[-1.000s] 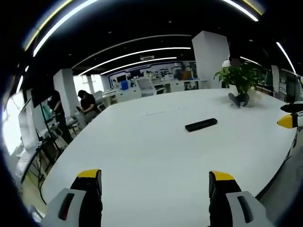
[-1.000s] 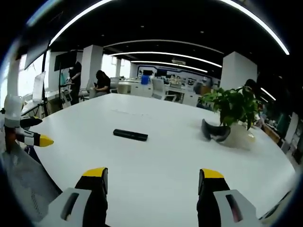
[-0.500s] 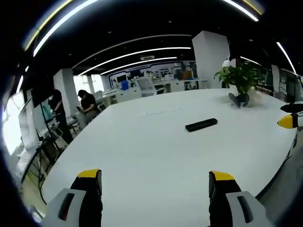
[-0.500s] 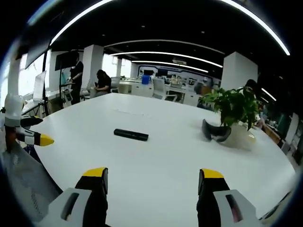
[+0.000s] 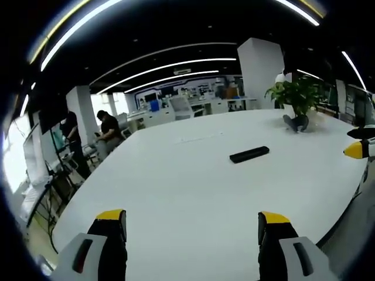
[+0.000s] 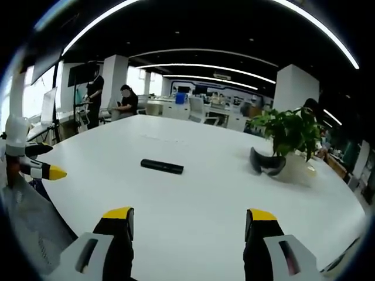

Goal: Press the specified remote control buttons in sequence, fully releasing each button before pressing the next.

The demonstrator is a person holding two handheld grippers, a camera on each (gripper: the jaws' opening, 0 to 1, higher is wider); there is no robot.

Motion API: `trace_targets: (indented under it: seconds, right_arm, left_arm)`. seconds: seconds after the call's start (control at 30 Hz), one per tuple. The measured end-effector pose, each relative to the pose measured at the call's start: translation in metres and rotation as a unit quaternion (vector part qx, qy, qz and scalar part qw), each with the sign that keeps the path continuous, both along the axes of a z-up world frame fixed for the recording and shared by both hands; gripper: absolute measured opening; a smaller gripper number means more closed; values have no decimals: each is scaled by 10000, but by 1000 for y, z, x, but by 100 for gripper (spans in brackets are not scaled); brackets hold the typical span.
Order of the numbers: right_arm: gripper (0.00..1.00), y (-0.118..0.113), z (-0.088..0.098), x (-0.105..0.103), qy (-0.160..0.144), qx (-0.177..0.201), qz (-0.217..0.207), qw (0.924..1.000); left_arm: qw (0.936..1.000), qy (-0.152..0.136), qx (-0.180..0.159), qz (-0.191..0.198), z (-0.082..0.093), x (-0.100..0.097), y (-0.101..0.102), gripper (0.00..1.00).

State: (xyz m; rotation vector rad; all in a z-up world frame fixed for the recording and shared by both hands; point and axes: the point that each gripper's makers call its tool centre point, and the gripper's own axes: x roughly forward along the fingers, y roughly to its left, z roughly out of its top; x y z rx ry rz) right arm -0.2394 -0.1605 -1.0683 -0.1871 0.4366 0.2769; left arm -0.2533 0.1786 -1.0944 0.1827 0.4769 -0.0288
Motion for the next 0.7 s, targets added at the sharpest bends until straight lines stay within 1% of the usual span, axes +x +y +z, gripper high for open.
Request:
trace_targets:
  seconds: [0.2,0.4,0.7]
  right_arm:
    - [76,1,-1,0,28,-29,24,10000]
    - [76,1,-3,0,67,-48,22,10000]
    - [76,0,-2,0,56,-46,16,10000]
  left_arm:
    - [10000,-10,41,-4,1,1,0,97]
    - [10000,-5,10,18,1,1,0,97]
    - [10000,-34,56,4,3,2,0,97]
